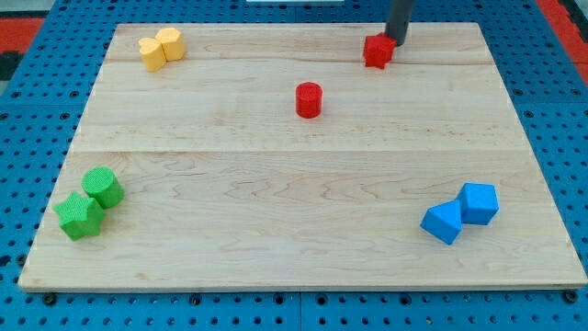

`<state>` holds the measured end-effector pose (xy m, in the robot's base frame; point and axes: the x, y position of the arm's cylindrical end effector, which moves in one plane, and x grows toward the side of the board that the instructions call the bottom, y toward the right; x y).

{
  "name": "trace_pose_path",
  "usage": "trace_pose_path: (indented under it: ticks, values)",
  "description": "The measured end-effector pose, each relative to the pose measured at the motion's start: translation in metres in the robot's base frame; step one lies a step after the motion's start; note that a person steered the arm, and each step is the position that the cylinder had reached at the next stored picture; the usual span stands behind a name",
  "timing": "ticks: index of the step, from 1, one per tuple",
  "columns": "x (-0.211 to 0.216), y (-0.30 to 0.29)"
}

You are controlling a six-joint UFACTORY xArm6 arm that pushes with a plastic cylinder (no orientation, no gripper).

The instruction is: Move your arm towards top left

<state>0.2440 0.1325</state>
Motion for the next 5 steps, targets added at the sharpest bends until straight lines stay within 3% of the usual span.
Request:
trace_pose_path:
  ticks: [1,2,3,4,5]
  values:
    - [0.027,-0.025]
    - [0.013,-0.003]
    - [-0.035,-0.025]
    - [-0.051,-0.102]
    - [-0.049,-0.13]
